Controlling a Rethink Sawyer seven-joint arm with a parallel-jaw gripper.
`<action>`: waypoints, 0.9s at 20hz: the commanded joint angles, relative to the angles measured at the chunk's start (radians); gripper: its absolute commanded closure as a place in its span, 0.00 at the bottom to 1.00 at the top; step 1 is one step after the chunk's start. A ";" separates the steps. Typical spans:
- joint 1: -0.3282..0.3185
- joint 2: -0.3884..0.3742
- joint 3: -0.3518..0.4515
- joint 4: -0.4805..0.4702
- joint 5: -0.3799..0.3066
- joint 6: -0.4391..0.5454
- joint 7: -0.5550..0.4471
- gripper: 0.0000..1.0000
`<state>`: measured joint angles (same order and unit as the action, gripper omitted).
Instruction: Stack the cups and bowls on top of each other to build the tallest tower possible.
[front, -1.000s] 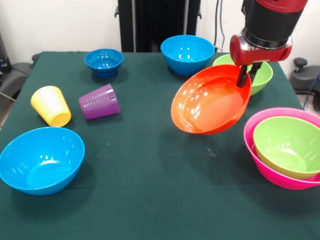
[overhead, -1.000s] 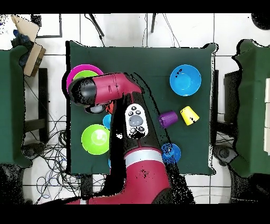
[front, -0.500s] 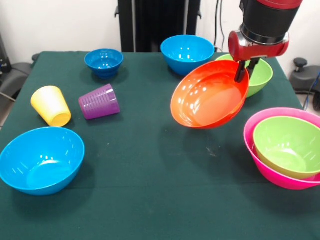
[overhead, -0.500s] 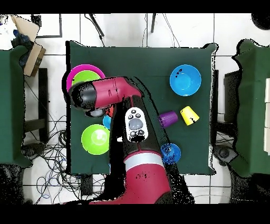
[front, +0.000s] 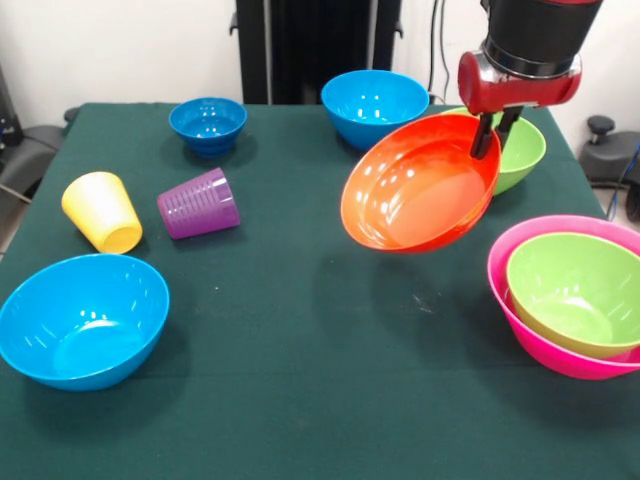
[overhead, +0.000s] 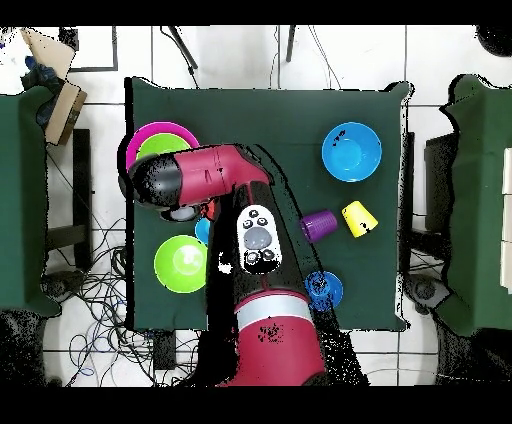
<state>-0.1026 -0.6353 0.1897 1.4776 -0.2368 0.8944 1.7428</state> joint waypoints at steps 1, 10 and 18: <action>-0.006 -0.007 0.023 0.019 -0.013 0.022 0.033 1.00; -0.006 -0.009 0.024 0.012 -0.007 0.040 0.033 1.00; -0.004 -0.028 0.012 0.052 -0.015 0.015 0.044 1.00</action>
<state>-0.1026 -0.6464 0.1897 1.4789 -0.2366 0.8944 1.7428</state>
